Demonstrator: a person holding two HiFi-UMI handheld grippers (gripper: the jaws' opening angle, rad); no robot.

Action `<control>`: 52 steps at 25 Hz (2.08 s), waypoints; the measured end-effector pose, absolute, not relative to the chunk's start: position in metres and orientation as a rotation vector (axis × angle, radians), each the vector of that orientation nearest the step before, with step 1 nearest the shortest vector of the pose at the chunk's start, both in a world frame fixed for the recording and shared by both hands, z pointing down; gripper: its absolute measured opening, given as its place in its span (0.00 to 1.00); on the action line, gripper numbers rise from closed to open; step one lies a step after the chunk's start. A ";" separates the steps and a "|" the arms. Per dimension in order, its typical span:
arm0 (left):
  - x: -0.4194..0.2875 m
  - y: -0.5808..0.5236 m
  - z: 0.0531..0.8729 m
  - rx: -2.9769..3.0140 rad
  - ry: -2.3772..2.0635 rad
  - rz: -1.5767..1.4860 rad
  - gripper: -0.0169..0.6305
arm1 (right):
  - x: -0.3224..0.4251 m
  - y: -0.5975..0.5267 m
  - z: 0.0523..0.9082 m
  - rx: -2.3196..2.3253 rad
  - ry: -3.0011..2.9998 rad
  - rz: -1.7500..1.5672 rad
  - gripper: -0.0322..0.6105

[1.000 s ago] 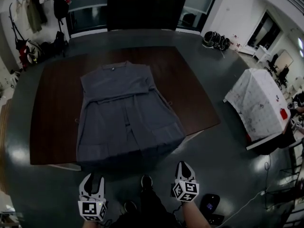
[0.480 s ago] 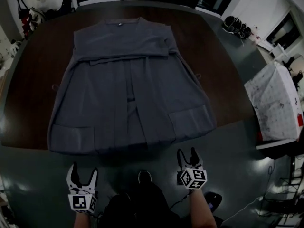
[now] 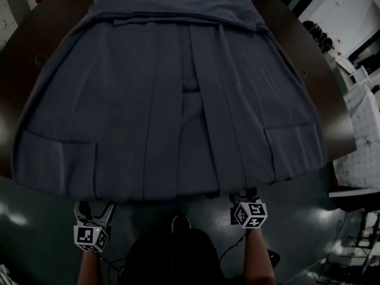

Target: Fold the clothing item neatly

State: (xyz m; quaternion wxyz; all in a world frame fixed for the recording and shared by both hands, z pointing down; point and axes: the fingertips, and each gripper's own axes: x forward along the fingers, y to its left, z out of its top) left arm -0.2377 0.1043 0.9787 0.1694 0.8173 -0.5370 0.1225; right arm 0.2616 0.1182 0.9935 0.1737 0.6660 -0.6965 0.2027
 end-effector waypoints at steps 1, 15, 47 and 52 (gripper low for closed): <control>-0.241 0.097 0.983 2.335 -1.520 0.332 0.75 | 0.262 0.113 0.996 1.889 -1.989 0.546 0.57; -0.221 0.055 1.001 2.417 -1.506 0.460 0.15 | 0.257 0.100 1.001 1.896 -1.967 0.434 0.25; -0.198 0.217 0.576 2.359 -1.256 0.240 0.05 | 0.188 0.228 0.612 1.681 -2.112 0.578 0.04; -0.195 0.193 0.520 2.388 -1.175 0.166 0.05 | 0.191 0.192 0.548 1.672 -2.213 0.403 0.04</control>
